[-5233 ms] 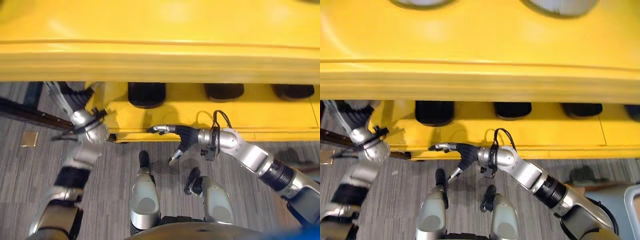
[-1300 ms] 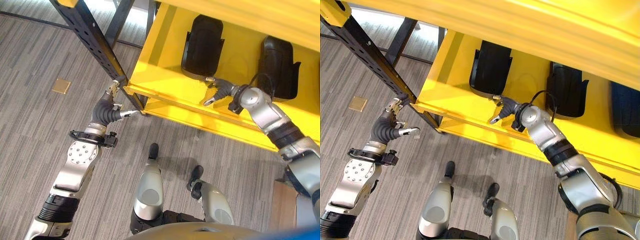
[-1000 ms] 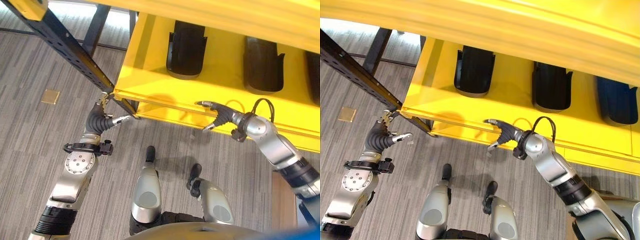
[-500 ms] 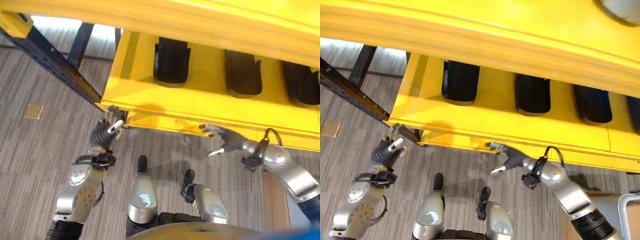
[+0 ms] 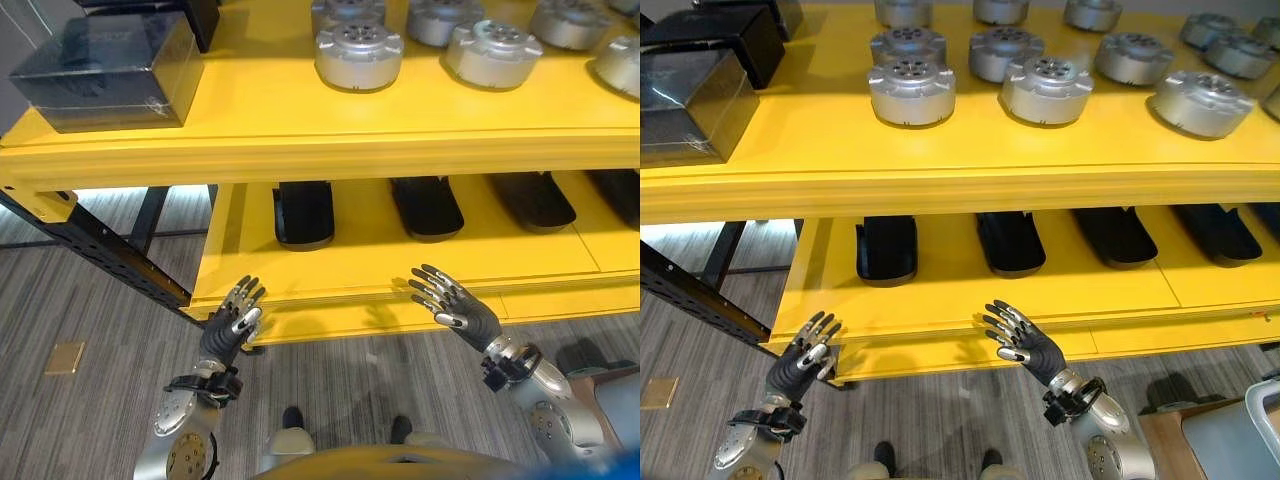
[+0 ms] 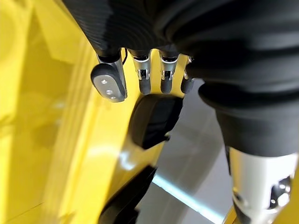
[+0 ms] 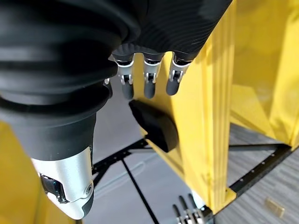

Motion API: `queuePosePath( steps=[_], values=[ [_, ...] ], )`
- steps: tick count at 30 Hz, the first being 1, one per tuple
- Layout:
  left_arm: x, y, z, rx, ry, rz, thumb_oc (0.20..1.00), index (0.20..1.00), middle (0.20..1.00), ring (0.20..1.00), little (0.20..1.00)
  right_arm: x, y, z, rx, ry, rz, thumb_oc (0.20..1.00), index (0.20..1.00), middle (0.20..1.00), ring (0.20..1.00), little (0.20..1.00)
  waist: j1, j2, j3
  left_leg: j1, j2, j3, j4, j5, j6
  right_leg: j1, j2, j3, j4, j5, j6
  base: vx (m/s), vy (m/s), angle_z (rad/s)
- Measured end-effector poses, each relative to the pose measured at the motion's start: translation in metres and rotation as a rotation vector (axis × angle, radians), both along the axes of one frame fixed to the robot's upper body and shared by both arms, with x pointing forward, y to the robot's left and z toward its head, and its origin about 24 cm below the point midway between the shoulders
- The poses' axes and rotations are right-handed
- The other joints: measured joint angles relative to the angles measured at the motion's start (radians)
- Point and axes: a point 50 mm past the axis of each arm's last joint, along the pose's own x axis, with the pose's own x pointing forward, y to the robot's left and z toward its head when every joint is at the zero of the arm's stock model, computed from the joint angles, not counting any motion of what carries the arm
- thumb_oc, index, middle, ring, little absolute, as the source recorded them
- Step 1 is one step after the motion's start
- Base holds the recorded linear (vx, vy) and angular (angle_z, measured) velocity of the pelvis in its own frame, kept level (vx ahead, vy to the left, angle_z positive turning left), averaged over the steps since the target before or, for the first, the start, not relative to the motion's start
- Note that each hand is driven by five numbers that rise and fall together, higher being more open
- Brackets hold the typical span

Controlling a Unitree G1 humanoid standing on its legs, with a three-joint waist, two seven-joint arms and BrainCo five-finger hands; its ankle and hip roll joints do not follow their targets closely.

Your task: Move parts from the plastic box to the shelf.

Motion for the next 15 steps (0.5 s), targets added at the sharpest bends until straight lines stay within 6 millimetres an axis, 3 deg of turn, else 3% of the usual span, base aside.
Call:
queuePosePath(
  steps=[4,9,15],
  values=[
    [-0.008,0.004,-0.002,0.003,0.017,0.016,1.000,1.000,1.000,1.000,1.000,-0.009,0.005,-0.021,0.000,0.088,0.018,1.000,1.000,1.000,1.000,1.000,0.018,0.001,-0.047,-0.002,0.000,-0.001,0.000,-0.001,0.000,0.003,-0.001,-0.003,0.000,0.000,0.000,-0.05,-0.031,0.02],
    [-0.004,0.005,0.010,0.026,-0.072,0.024,1.000,1.000,1.000,1.000,1.000,-0.007,-0.001,-0.017,-0.025,0.053,-0.080,1.000,1.000,1.000,1.000,1.000,0.014,0.013,-0.058,-0.005,0.000,-0.003,0.000,0.000,0.001,0.001,-0.001,-0.006,0.000,0.001,0.000,-0.03,-0.004,0.01],
    [0.013,0.004,0.034,0.072,-0.207,-0.009,1.000,1.000,1.000,1.000,1.000,0.002,0.001,0.000,-0.028,-0.044,-0.127,1.000,1.000,1.000,1.000,1.000,0.013,0.016,-0.061,-0.005,0.000,-0.003,0.000,-0.001,0.001,0.001,-0.002,-0.006,0.000,0.001,0.000,0.00,0.000,0.00]
  ],
)
